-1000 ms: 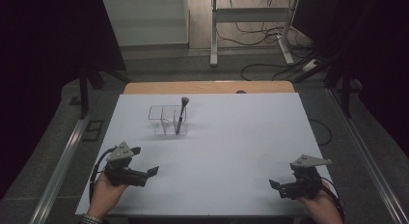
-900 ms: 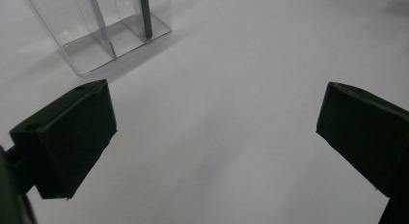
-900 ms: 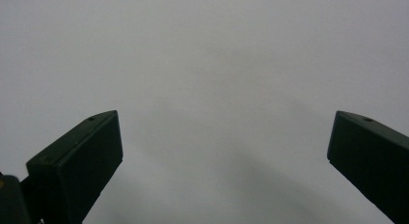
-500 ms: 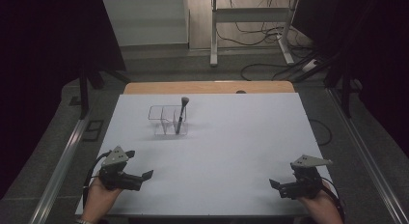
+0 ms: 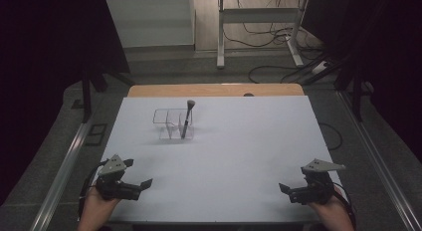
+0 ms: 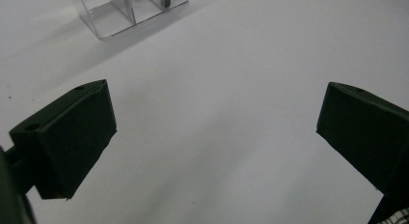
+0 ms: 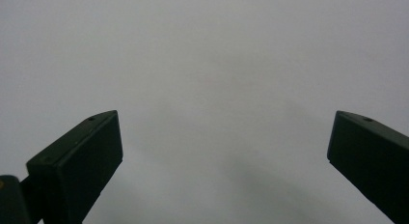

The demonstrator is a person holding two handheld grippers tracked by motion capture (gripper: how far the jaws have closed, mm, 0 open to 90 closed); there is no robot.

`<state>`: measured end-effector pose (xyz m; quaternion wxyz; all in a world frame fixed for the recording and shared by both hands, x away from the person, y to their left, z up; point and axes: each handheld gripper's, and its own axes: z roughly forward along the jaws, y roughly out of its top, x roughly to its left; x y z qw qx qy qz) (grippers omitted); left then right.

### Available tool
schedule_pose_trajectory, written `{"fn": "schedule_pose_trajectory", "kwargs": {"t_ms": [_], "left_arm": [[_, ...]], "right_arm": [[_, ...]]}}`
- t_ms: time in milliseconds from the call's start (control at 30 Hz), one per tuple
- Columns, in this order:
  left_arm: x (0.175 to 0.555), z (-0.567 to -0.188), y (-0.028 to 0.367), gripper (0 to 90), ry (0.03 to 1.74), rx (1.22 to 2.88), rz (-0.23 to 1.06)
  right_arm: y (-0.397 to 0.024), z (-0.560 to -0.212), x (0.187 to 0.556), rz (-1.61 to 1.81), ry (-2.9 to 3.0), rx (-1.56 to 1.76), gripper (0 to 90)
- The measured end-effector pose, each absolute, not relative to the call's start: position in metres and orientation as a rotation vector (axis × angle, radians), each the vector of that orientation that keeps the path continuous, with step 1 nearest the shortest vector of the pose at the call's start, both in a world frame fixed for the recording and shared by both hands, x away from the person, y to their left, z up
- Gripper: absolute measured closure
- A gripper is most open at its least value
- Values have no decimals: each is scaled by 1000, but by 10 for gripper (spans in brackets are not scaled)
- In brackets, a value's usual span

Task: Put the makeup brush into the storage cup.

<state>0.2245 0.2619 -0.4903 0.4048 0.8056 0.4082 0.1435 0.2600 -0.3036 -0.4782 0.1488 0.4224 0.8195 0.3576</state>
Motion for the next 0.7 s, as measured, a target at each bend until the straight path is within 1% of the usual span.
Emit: {"fn": "schedule_pose_trajectory", "kwargs": {"t_ms": [700], "left_arm": [[207,-498,281,3,1105,2051,358]], "right_arm": [[-306,-478,261,1042,2340,1230,0]]}}
